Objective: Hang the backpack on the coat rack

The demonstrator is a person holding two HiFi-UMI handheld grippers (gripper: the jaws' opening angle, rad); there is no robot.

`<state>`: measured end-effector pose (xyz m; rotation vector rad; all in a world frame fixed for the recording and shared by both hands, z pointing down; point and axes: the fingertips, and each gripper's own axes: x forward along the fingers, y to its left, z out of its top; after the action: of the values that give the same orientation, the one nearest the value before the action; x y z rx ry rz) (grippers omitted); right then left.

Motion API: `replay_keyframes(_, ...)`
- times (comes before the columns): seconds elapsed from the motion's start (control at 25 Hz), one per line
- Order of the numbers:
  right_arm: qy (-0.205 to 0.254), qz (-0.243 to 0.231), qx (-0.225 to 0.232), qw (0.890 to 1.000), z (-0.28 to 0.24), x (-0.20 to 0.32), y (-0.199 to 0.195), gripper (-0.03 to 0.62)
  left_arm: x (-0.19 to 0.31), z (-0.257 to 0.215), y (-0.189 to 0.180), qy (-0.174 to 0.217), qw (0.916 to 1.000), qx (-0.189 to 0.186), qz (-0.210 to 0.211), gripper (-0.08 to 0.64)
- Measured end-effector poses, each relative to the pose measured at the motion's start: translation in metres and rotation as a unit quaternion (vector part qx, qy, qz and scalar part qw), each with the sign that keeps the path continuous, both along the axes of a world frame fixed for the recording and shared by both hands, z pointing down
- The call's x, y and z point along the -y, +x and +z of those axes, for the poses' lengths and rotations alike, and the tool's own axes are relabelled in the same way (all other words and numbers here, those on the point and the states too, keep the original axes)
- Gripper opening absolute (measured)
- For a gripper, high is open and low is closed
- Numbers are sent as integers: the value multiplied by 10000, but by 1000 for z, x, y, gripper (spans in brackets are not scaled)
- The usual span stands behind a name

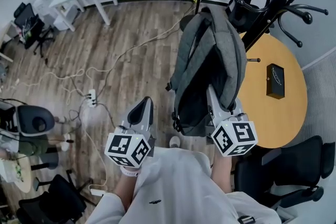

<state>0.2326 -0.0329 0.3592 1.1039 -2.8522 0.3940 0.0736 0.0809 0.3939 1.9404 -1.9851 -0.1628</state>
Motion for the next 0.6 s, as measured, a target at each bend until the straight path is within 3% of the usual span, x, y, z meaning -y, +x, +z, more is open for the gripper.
replay_keyframes(0.24, -154, 173, 49, 9997, 5, 26, -19, 92, 36, 1, -19, 43, 9996, -74, 273, 15)
replay_keyframes(0.6, -106, 568, -1, 9983, -2, 79, -77, 92, 110, -7, -78, 105, 9966, -141, 801, 15)
